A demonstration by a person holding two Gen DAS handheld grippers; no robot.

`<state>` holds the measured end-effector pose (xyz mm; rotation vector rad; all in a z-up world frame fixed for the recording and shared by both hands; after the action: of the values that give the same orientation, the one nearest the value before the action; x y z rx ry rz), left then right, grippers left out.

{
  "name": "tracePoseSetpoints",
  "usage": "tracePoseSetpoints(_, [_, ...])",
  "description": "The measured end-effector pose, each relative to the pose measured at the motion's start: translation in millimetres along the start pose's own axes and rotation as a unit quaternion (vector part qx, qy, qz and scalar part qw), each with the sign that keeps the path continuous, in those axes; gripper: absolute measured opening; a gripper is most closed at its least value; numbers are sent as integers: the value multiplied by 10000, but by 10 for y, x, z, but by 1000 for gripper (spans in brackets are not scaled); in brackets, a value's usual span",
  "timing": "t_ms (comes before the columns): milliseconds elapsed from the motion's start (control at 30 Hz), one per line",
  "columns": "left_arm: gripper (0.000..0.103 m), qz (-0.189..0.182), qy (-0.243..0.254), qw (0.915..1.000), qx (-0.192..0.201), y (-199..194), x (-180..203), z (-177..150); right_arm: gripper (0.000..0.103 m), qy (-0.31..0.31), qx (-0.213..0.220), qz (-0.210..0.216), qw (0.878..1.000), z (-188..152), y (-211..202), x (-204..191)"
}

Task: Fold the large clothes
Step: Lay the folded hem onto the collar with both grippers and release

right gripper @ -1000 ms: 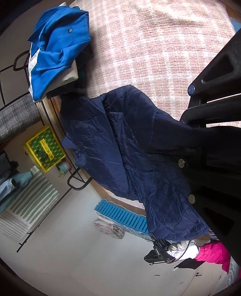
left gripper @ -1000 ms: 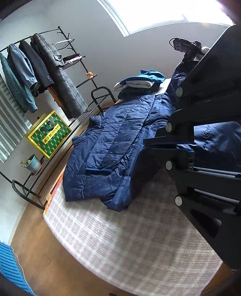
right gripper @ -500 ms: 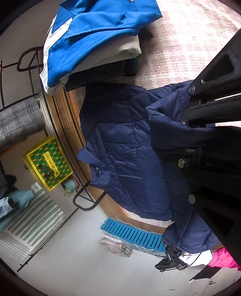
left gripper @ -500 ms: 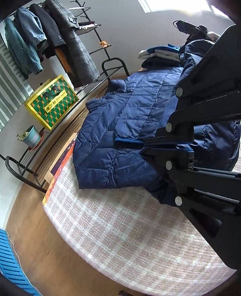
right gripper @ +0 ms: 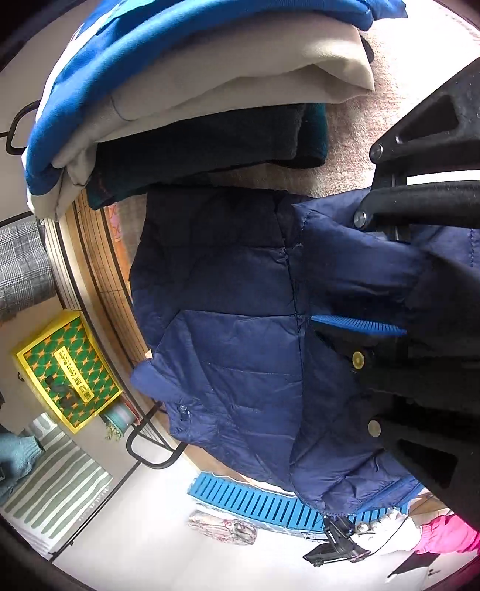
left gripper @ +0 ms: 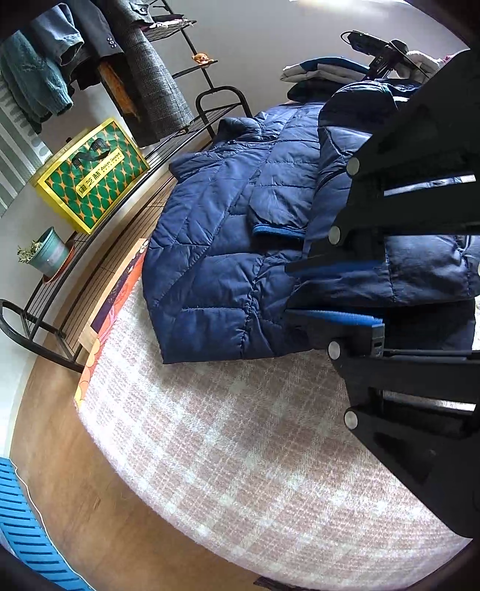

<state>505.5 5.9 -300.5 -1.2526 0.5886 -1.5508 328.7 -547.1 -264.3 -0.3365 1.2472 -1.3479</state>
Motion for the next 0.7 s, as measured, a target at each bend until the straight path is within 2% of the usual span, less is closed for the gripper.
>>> tracePoseSetpoints(33, [41, 17, 40, 10000, 83, -86, -17, 21, 49, -42, 76, 4, 10000, 3, -66, 3])
tracePoseSetpoints(67, [47, 14, 70, 9998, 167, -172, -22, 42, 57, -83, 150, 21, 9999, -8, -151, 1])
tracePoseSetpoints(100, [52, -12, 97, 9997, 242, -260, -34, 51, 60, -121, 193, 61, 9997, -36, -224, -7])
tracePoseSetpoints(167, [52, -152, 134, 9995, 247, -419, -49, 10, 62, -116, 282, 197, 9993, -106, -374, -24])
tracePoseSetpoints(267, [52, -506, 58, 9987, -40, -553, -80, -258, 70, -6, 296, 628, 9976, -332, -567, -85])
tracePoseSetpoints(367, [52, -723, 7, 9966, -387, -545, -115, -594, 71, -28, 217, 825, 9964, -595, -633, -155])
tracePoseSetpoints(467, [52, -996, -260, 9927, -635, -478, -126, -835, 72, 178, 74, 1046, 9943, -826, -582, -162])
tracePoseSetpoints(700, [52, -1353, -752, 9849, -773, -344, -98, -965, 71, 583, 5, 1503, 9869, -1005, -402, -216])
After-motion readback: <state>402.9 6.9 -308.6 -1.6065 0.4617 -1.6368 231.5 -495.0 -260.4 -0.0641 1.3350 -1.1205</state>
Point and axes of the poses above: each gripper's, at about its wrist camera, not at the fingertips, and y roughly the way its jaws point, x to its right, z to its top, the point moved 9 cm from there along y, roughly the way its jaws point, and after that the axes turned 6 degrees about z, right-handed, at the moved point
